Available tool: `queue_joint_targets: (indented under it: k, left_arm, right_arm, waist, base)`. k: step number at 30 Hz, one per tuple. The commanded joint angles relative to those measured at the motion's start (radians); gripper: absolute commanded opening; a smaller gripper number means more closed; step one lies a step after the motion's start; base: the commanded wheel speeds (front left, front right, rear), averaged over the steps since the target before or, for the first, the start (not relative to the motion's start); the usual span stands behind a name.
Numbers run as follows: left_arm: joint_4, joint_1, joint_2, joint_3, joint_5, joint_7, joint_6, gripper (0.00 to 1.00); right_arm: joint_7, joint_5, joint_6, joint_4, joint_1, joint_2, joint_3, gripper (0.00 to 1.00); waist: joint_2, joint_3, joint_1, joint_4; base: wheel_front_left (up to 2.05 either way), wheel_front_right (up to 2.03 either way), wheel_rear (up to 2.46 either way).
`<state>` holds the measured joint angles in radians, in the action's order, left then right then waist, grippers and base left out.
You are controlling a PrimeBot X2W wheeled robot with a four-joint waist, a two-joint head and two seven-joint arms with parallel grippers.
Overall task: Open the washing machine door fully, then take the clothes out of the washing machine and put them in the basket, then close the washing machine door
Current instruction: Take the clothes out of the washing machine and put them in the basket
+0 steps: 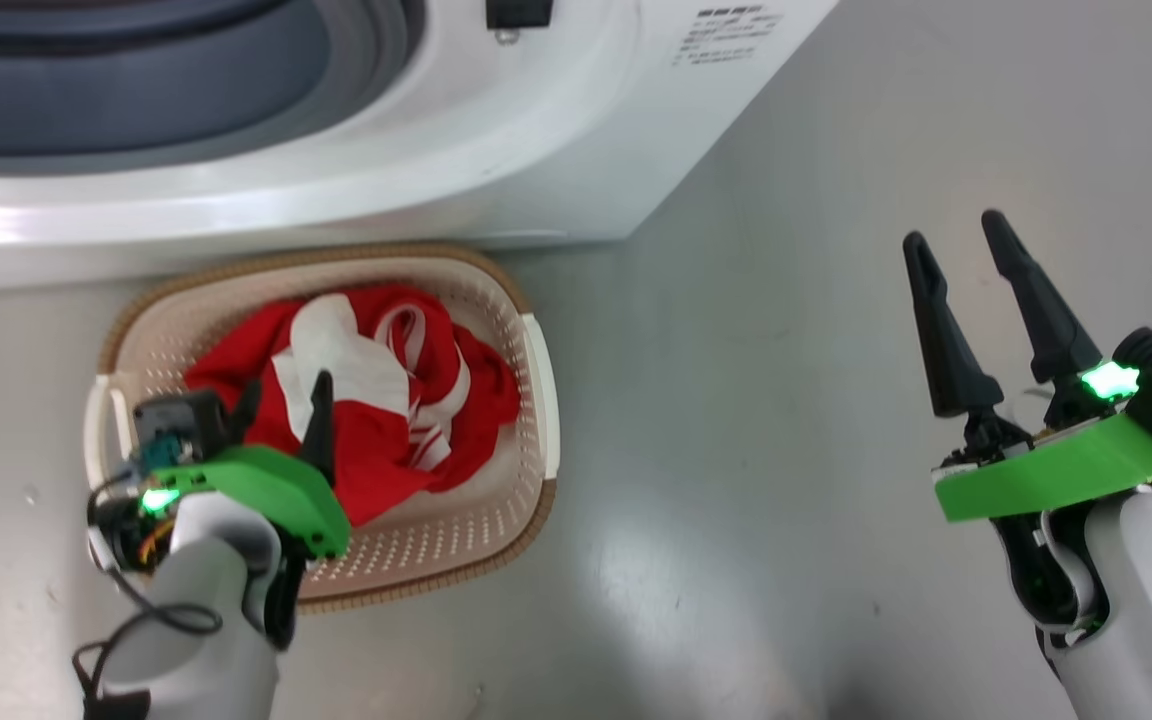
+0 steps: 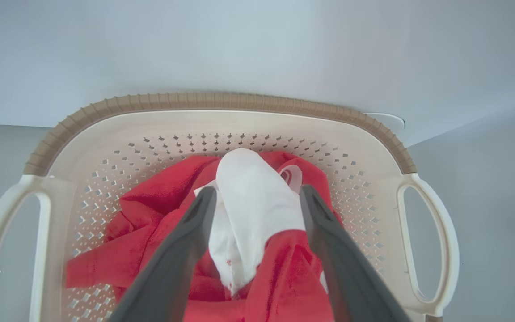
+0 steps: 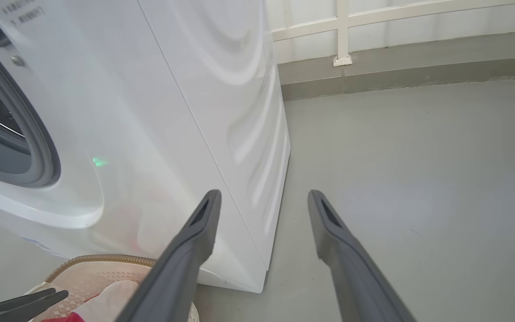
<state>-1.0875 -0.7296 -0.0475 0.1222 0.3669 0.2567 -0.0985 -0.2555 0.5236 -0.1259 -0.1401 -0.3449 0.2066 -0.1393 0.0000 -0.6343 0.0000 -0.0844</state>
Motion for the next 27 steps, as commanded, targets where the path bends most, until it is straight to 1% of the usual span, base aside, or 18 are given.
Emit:
queue_joint_targets:
  k: [1, 17, 27]
  left_arm:
    - [0.021, 0.048, -0.023, -0.028, -0.012, 0.005, -0.006, 1.0]
    - [0.274, 0.275, -0.012, -0.12, -0.129, 0.005, -0.024, 1.0]
    - [0.457, 0.455, -0.006, -0.158, -0.168, 0.005, -0.031, 1.0]
  right_arm:
    - [-0.006, -0.005, -0.005, 0.016, 0.044, 0.009, -0.015, 1.0]
    - [-0.006, -0.007, -0.005, -0.019, 0.179, 0.015, -0.013, 1.0]
    - [-0.006, -0.012, -0.005, -0.038, 0.291, 0.029, -0.009, 1.0]
  waist:
    - [0.0, 0.047, 0.0, 0.007]
    - [0.0, 0.307, 0.0, 0.026]
    - [0.0, 0.482, 0.0, 0.033]
  base:
    - [0.0, 0.0, 0.0]
    - [0.0, 0.0, 0.0]
    - [0.0, 0.0, 0.0]
